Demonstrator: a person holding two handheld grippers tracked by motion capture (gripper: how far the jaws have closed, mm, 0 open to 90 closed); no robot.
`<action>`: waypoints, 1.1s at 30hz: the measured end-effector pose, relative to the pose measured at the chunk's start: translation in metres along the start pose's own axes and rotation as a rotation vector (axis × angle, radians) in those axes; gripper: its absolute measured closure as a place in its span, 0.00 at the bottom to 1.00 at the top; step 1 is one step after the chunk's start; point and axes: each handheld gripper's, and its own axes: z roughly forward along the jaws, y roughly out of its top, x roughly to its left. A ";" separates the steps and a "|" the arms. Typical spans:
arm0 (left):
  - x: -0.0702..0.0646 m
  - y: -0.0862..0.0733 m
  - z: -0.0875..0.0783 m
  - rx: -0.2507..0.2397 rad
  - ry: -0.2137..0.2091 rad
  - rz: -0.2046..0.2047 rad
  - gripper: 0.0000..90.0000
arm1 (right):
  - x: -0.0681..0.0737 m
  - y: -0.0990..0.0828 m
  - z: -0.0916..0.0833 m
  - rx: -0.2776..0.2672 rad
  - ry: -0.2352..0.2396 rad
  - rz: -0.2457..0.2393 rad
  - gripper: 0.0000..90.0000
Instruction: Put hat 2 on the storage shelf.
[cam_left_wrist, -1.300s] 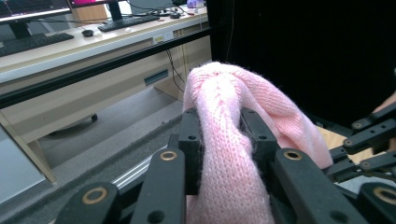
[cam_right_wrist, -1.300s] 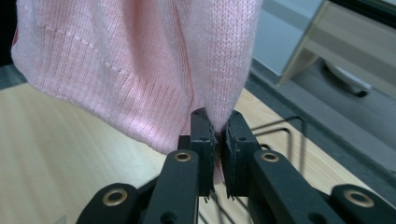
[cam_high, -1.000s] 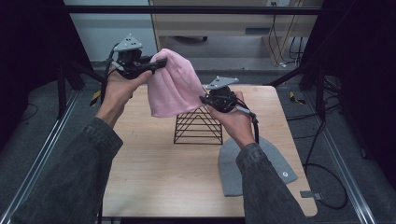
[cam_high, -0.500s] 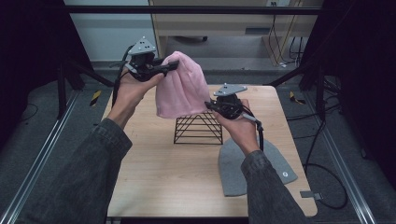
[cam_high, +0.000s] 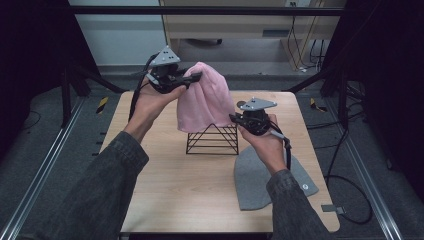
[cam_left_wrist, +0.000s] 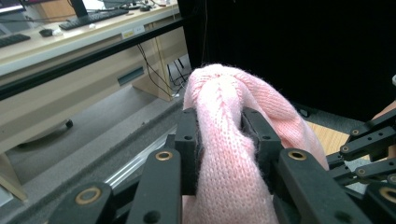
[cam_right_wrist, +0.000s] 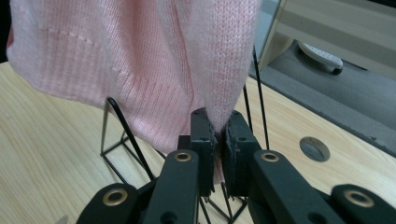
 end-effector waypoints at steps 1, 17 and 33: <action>-0.001 -0.003 0.004 0.011 -0.005 0.003 0.78 | -0.001 -0.002 0.000 0.007 -0.004 0.002 0.94; -0.011 -0.019 0.017 0.063 -0.021 0.002 0.75 | -0.006 -0.021 -0.002 0.051 -0.048 -0.017 0.94; -0.034 -0.039 0.022 0.111 -0.059 -0.003 0.75 | 0.003 -0.050 0.003 0.121 -0.037 -0.002 0.94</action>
